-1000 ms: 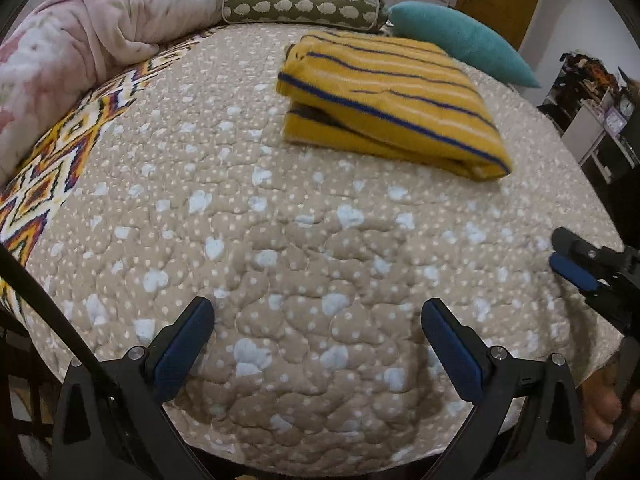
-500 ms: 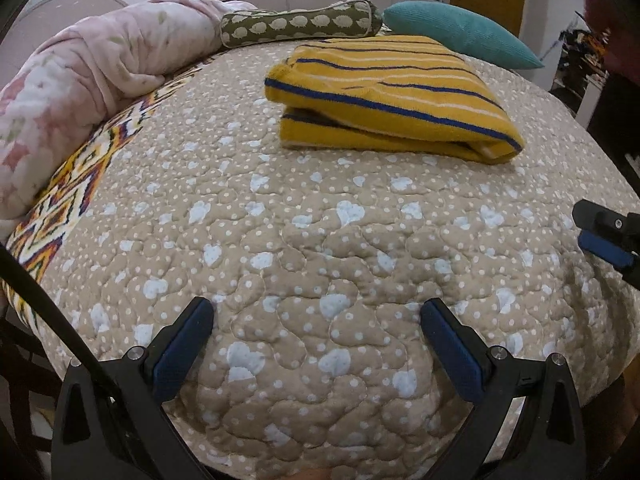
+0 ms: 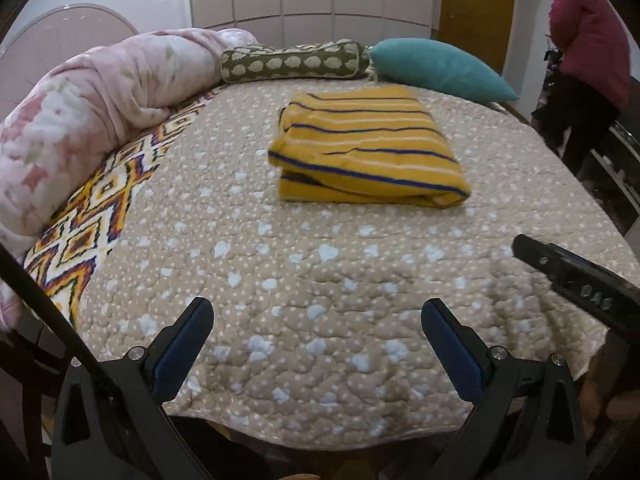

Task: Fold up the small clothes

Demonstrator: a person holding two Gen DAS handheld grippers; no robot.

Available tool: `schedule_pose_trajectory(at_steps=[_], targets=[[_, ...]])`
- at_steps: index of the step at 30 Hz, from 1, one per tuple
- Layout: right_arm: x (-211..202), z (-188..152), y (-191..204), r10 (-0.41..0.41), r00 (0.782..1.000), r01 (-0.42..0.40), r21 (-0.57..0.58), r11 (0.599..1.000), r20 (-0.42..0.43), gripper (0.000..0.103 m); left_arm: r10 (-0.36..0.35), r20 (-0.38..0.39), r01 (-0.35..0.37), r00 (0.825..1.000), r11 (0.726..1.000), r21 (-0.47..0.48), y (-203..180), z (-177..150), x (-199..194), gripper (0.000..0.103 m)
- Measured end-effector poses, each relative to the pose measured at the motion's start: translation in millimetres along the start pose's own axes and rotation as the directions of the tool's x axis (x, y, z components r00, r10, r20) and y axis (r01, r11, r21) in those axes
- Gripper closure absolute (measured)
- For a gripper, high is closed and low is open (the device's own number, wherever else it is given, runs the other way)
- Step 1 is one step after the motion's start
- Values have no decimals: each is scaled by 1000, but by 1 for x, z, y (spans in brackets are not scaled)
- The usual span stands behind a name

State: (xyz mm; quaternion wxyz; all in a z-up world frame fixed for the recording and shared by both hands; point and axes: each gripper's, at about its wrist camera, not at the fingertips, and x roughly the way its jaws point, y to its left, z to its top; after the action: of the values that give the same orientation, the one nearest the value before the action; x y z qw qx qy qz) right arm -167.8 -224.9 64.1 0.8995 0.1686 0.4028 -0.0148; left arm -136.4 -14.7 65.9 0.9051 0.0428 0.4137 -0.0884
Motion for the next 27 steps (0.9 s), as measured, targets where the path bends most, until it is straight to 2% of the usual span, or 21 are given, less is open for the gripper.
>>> schedule_pose_trajectory(at_steps=[11, 27], targets=[[-4, -3, 7, -135, 991, 135, -81, 988, 12, 35, 10, 6, -10, 1000, 1000, 10, -4, -2, -7, 0], [4, -8, 4, -204, 978, 201, -82, 976, -35, 31, 7, -30, -6, 1000, 999, 36, -8, -7, 2, 0]])
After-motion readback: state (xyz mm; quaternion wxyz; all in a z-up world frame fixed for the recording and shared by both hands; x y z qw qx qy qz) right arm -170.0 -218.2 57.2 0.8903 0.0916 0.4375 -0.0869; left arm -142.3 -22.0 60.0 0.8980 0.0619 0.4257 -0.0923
